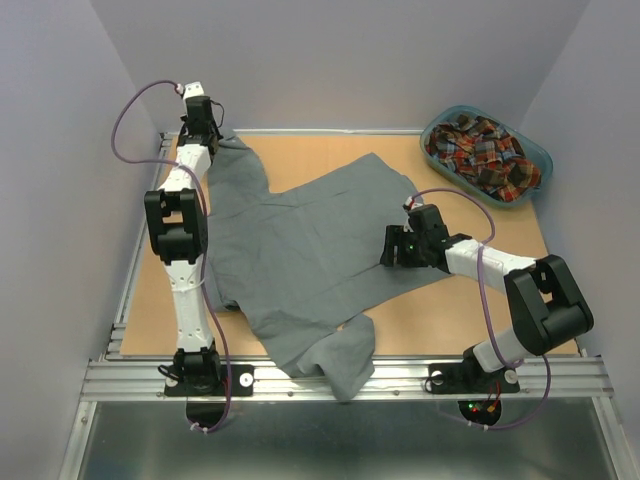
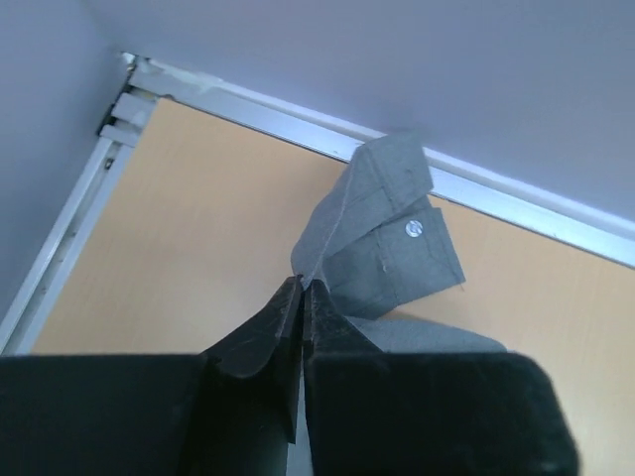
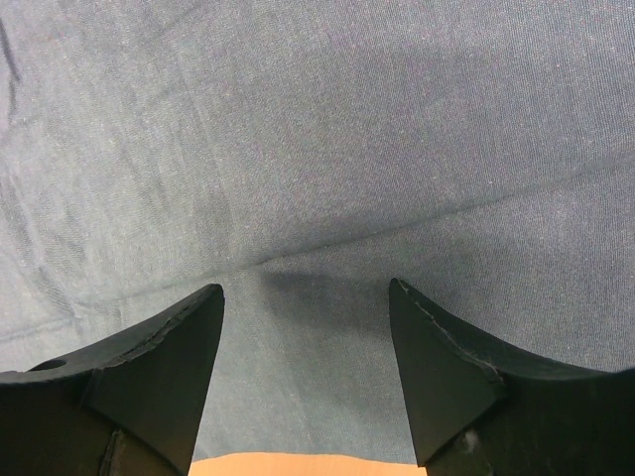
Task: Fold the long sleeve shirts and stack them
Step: Flatten the shirt out
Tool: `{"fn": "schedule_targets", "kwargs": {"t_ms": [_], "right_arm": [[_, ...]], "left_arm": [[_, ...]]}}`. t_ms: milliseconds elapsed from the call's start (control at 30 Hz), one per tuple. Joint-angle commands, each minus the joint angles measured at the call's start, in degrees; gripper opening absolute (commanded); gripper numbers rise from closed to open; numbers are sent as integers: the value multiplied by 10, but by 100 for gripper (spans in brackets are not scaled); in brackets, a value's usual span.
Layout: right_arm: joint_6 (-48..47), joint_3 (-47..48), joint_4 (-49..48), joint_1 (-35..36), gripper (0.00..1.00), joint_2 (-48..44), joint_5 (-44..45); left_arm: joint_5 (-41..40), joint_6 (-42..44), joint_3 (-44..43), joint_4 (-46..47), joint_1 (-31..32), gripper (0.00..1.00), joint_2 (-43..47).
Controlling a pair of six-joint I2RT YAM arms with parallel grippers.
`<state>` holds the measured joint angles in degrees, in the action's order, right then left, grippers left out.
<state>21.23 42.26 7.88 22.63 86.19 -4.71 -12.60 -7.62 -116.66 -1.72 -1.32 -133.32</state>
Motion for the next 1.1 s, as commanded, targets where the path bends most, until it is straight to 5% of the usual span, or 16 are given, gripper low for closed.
{"fn": "schedule_targets", "kwargs": {"t_ms": [0,233,400,533,800,1067], "right_arm": [[9,-16,-1,7,73,-1,17],[0,-4,8,7,73,-44,36],[-8,7,13,7,73,-85,36],[-10,16,16,7,73,-87,23],[-24,8,31,7,74,-84,15],[-19,-2,30,12,73,-63,35]], "left_arm": [[-57,-52,-15,25,-18,23,18],[-110,-132,13,18,-27,62,59],[-88,-199,173,-19,-17,99,206],[-61,-246,347,-22,28,99,354],[-38,-289,629,-31,120,95,492],[-30,-312,693,-15,132,92,465]]}}
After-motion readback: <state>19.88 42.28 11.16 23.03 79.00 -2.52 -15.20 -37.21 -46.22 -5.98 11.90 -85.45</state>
